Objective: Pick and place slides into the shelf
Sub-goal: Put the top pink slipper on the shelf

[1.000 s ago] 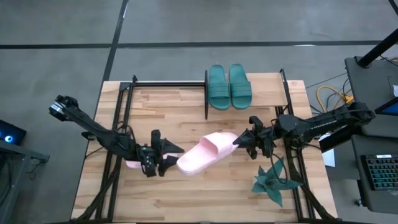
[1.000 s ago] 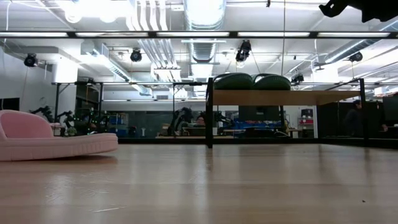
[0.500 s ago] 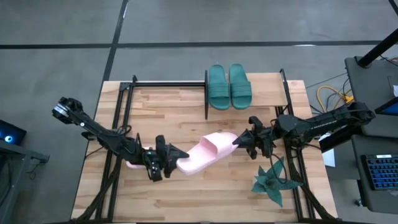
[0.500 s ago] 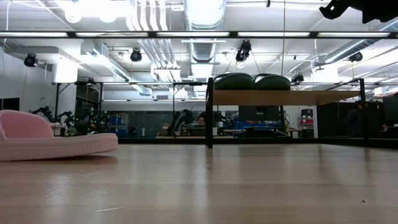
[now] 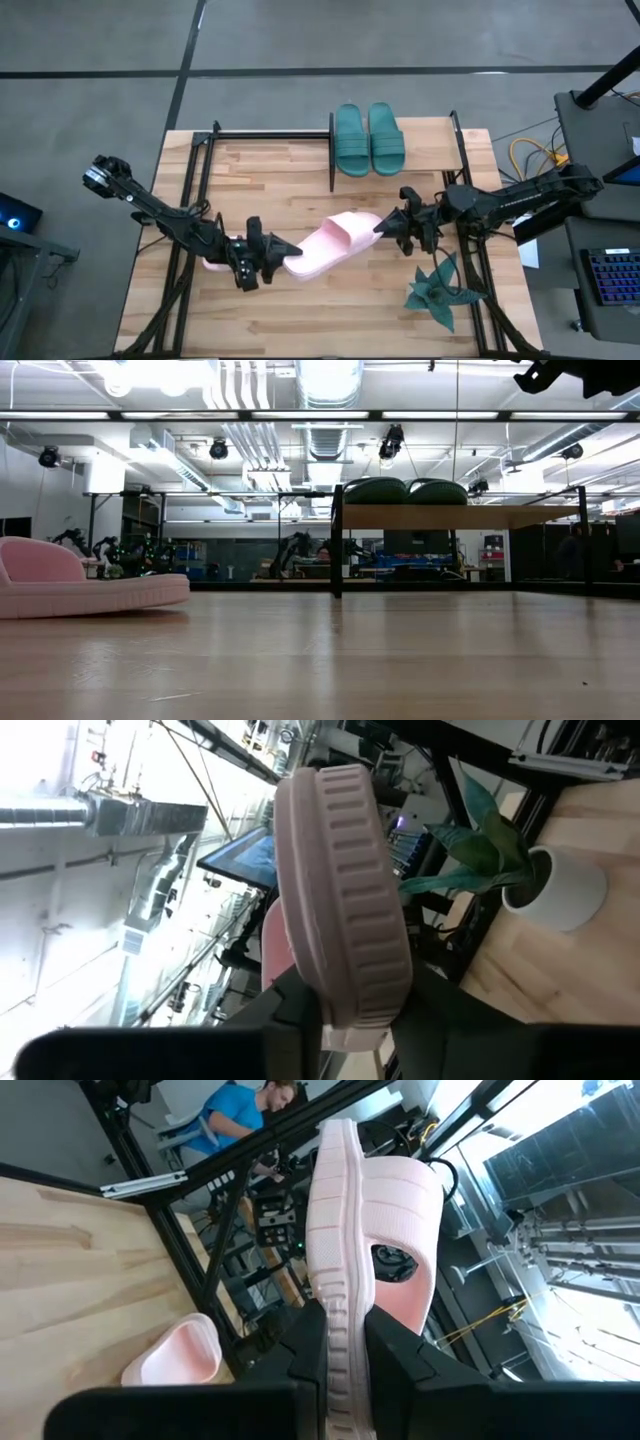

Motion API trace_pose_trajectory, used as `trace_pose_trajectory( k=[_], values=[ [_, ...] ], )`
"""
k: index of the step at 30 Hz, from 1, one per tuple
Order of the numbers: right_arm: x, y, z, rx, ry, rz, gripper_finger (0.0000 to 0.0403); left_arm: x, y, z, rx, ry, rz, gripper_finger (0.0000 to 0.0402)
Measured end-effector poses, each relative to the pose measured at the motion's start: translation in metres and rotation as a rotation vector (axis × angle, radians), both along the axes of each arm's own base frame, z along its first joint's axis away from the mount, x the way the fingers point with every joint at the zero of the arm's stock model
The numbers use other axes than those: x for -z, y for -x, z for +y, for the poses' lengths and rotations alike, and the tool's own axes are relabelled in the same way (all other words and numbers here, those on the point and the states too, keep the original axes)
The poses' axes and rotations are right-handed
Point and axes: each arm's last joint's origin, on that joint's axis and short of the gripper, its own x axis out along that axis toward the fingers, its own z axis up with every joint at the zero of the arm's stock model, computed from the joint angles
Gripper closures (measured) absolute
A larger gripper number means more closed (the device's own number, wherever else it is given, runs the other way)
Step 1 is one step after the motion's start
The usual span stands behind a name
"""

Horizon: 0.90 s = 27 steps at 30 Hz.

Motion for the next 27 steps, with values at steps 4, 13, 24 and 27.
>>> trace_pose_trajectory(
  k=[4,13,24,27],
  values=[
    [0.0,0.0,-0.001,0.029,-0.003,0.002,0.037,0.0,0.0,0.0,-0.006,-0.016,-0.001,0.0344],
    [-0.003,-0.002,-0.007,0.23,-0.157,0.022,0.0266,-0.005,0.004,0.006,-0.152,0.012,-0.018,0.0348],
    [-0.003,-0.001,-0.01,0.342,-0.233,0.029,0.0227,-0.007,0.007,0.016,-0.451,0.012,0.012,0.0346],
    [-0.007,-0.001,-0.013,0.43,-0.32,0.016,0.023,-0.004,0.008,0.018,-0.519,0.015,0.03,0.035]
  ],
)
